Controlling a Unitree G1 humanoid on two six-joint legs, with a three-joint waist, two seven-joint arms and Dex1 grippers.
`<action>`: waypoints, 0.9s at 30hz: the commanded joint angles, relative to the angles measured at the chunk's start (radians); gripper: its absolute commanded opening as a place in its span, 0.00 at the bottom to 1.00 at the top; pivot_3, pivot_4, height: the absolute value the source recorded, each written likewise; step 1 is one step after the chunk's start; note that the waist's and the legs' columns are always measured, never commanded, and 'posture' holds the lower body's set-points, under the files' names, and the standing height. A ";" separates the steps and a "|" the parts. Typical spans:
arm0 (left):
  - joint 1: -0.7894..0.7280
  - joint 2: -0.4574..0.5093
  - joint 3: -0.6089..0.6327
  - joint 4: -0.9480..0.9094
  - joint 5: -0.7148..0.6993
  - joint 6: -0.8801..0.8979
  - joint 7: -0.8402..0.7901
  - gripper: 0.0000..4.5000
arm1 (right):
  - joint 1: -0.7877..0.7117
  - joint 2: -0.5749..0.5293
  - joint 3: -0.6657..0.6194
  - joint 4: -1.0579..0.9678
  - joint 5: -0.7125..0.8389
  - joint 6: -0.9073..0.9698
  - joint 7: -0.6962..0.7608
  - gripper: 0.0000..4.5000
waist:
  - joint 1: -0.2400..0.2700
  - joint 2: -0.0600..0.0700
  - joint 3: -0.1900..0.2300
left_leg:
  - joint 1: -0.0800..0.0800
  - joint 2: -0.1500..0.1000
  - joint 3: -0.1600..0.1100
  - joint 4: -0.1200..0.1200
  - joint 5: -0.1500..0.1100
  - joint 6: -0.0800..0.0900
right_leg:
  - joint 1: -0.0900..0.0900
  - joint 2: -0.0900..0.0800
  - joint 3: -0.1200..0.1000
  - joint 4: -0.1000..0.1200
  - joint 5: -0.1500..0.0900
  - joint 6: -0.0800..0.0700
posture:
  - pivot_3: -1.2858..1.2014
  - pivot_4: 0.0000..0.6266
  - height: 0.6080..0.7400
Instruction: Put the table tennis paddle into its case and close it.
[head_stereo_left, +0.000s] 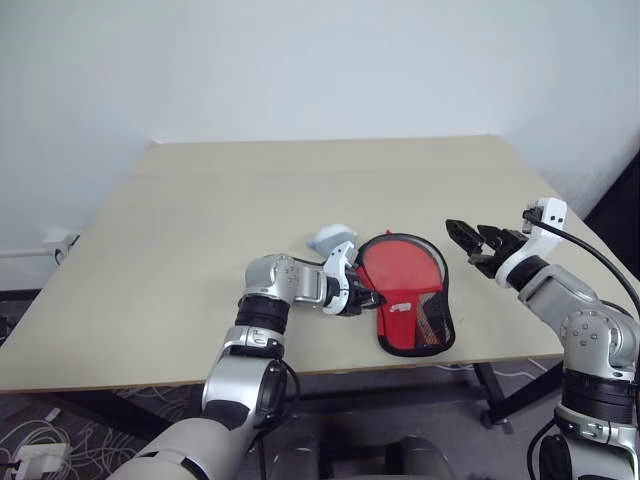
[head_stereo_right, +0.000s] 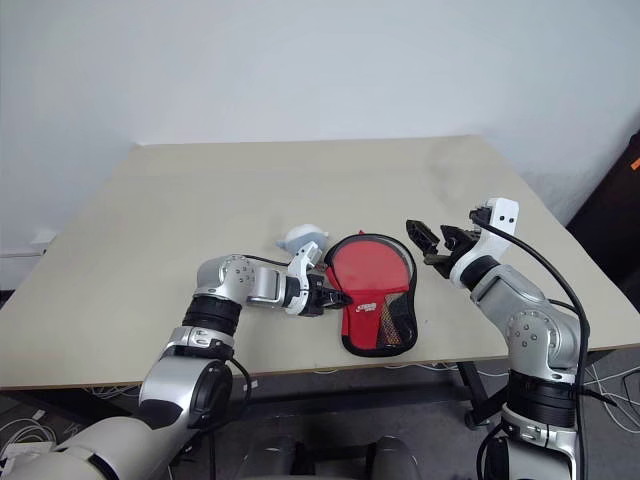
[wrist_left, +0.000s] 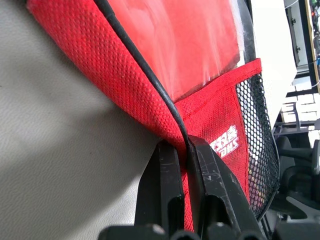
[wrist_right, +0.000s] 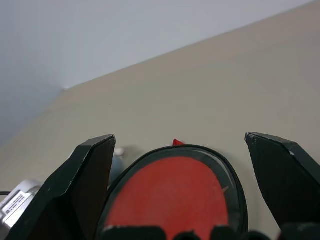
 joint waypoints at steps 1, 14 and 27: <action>0.002 -0.015 0.004 -0.099 -0.038 0.079 0.005 0.00 | -0.035 0.012 -0.008 -0.012 -0.004 -0.036 -0.001 1.00 | -0.001 0.000 0.000 | 0.000 0.000 0.000 0.000 0.000 0.000 | 0.000 0.000 0.000 0.000 0.000 0.000 | 0.52 0.00 0.88; 0.133 0.127 -0.092 -0.217 -0.328 0.245 0.137 0.00 | -0.041 0.018 0.009 -0.003 -0.029 -0.057 0.011 1.00 | -0.005 0.000 0.000 | 0.000 0.001 0.001 0.000 0.000 0.000 | -0.002 0.001 0.001 0.001 0.000 0.000 | 0.52 0.00 0.88; 0.204 0.195 -0.211 -0.237 -0.861 0.245 0.449 0.00 | -0.048 0.015 0.031 0.001 -0.044 -0.066 0.024 1.00 | -0.002 0.000 0.000 | 0.000 0.001 0.001 -0.001 0.000 0.000 | -0.001 0.001 0.002 0.001 0.001 -0.001 | 0.52 0.00 0.88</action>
